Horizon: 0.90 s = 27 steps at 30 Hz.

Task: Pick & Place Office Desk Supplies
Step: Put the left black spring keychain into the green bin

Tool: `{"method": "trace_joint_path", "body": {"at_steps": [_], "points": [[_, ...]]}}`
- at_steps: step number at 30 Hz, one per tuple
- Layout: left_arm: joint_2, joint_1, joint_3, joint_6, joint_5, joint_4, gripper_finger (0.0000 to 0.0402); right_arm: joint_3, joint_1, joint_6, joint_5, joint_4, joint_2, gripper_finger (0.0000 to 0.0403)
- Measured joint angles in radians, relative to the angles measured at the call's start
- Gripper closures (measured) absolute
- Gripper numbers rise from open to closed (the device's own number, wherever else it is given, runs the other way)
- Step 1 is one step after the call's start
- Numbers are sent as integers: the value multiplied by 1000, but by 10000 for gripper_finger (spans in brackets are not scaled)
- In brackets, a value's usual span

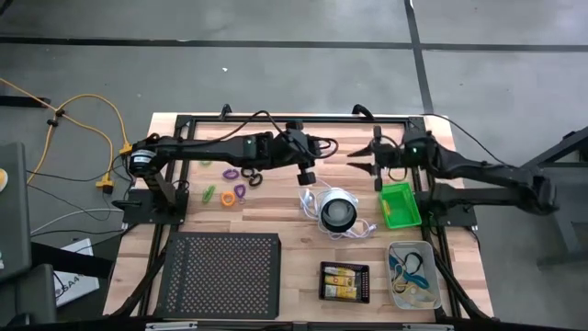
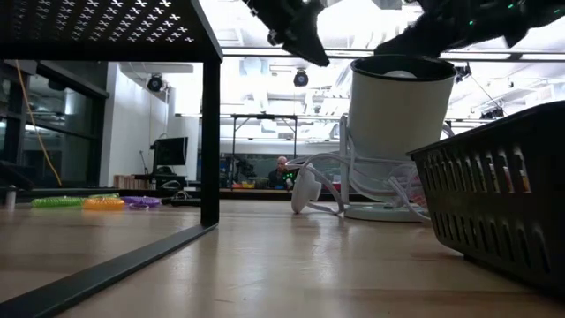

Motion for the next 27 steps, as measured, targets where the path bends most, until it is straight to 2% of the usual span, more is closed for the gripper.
{"method": "trace_joint_path", "body": {"at_steps": [7,10,13,18,27], "points": [[-9,3,0,-44,-6,-49,297,0,-196,-30,-287,149,121,310],[-15,3,0,-44,-6,-54,297,0,-250,-26,-359,169,171,310],[-20,3,0,-46,-6,-54,297,0,-266,-26,-344,170,206,310],[-23,3,0,-46,-6,-69,297,0,-266,-26,-260,171,217,310],[-23,3,0,-56,-6,-75,297,0,-266,-25,-245,171,217,310]]}}
